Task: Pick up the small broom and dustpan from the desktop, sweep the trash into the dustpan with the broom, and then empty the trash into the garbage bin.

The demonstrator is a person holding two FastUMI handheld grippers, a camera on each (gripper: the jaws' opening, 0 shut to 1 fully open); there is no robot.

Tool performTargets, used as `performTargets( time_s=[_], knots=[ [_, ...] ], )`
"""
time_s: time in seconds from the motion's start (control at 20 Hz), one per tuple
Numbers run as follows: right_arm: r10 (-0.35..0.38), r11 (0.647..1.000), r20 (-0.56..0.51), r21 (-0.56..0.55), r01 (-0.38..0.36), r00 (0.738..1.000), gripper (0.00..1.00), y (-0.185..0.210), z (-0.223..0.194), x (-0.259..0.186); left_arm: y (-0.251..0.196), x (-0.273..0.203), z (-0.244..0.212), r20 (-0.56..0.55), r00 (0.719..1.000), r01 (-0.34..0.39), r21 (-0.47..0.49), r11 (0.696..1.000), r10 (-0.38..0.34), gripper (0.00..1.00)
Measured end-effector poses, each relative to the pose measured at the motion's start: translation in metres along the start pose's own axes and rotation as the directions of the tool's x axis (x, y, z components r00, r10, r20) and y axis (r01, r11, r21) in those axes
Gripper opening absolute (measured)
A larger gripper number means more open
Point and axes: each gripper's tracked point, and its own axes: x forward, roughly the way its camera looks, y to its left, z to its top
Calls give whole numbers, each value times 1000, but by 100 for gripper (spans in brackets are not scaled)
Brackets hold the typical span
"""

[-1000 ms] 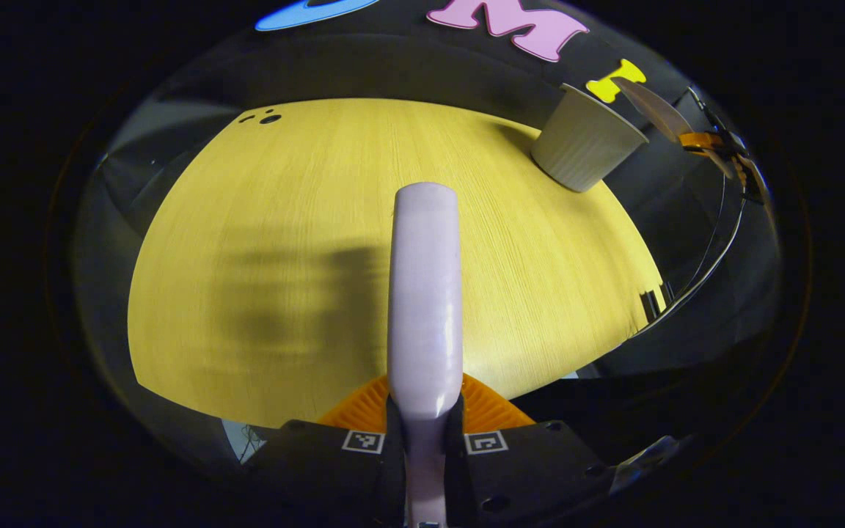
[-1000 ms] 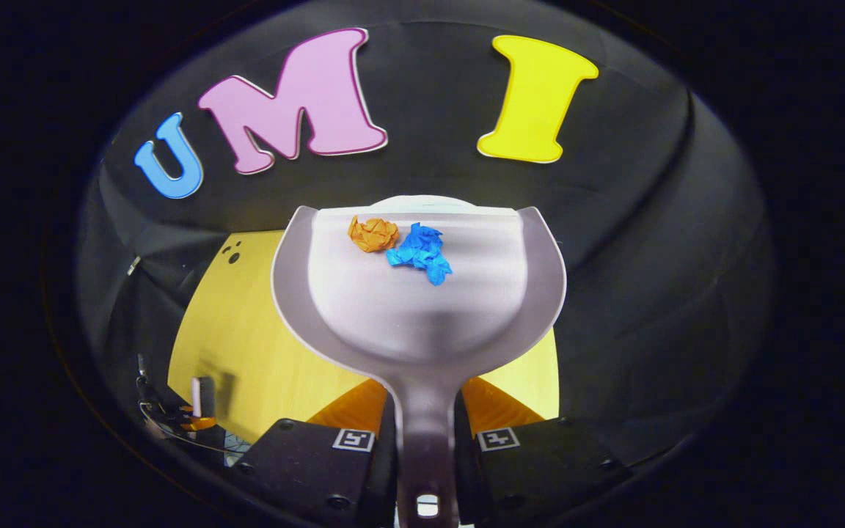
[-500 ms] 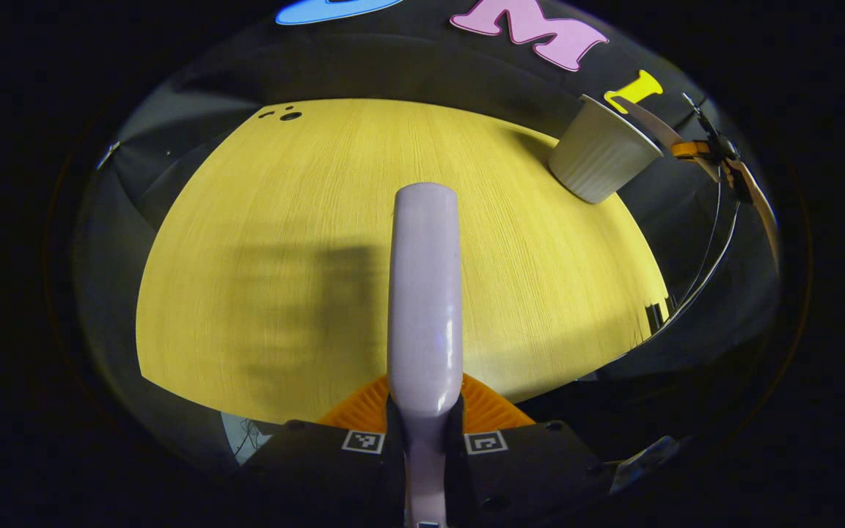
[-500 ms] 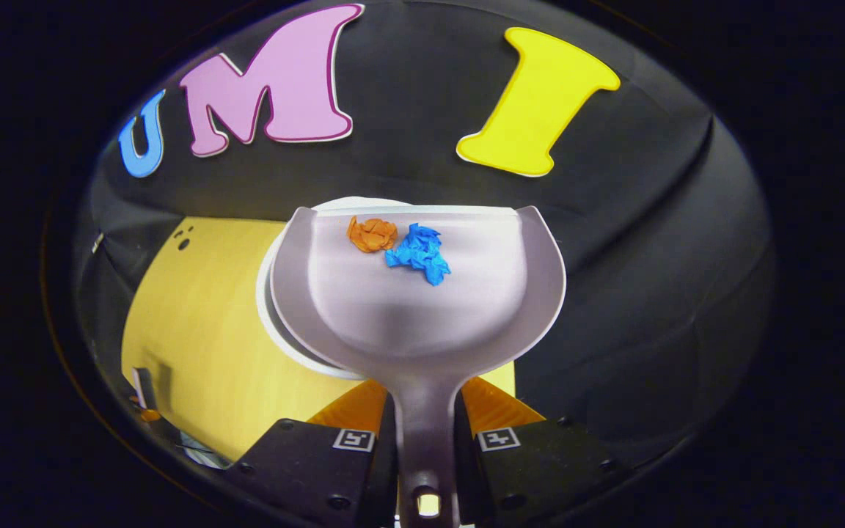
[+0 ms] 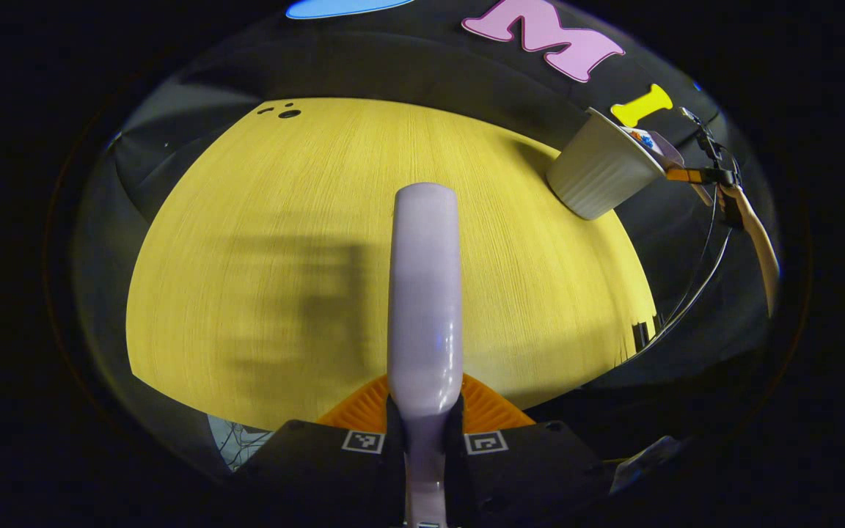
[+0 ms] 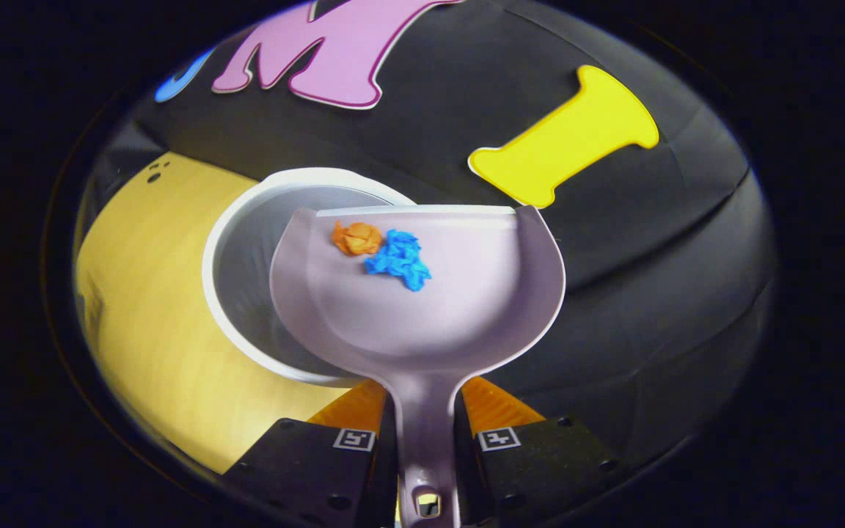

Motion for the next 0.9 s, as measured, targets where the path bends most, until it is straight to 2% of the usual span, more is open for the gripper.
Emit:
performTargets(
  time_s=[0.05, 0.15, 0.2, 0.3, 0.35, 0.45, 0.5, 0.55, 0.6, 0.65, 0.9],
  knots=[
    [-26, 999, 9, -30, 26, 1000, 36, -9, 2, -1, -10, 5, 4, -2, 1000, 8, -6, 1000, -8, 25],
    [-73, 994, 27, -82, 75, 997, 36, -12, 2, -1, -24, 16, 10, -8, 1000, 14, -10, 1000, -14, 25],
    [-97, 988, 38, -115, 101, 995, 31, -13, 2, -1, -31, 23, 15, -12, 1000, 15, -7, 1000, -15, 25],
    [-151, 966, 67, -202, 162, 986, 32, -17, 5, -1, -41, 30, 16, -18, 1000, 16, 1, 1000, -16, 27],
    [-176, 947, 89, -256, 193, 980, 36, -18, 7, -2, -44, 33, 17, -19, 1000, 14, 2, 1000, -14, 25],
    [-216, 898, 144, -360, 254, 966, 31, -20, 13, -5, -58, 42, 17, -25, 1000, 18, -5, 1000, -18, 25],
    [-231, 875, 168, -394, 280, 958, 36, -21, 15, -3, -62, 49, 19, -28, 999, 20, -11, 1000, -21, 25],
    [-247, 853, 185, -424, 304, 951, 36, -22, 17, -3, -64, 53, 19, -33, 999, 24, -17, 1000, -25, 25],
    [-264, 834, 196, -446, 326, 944, 31, -23, 18, -3, -67, 58, 19, -39, 999, 28, -25, 999, -28, 25],
    [-278, 818, 206, -462, 344, 938, 36, -25, 18, -5, -69, 61, 20, -43, 998, 35, -38, 999, -36, 25],
    [-313, 736, 272, -536, 413, 910, 36, -24, 24, -7, -67, 65, 24, -44, 998, 39, -66, 997, -42, 25]
  ],
)
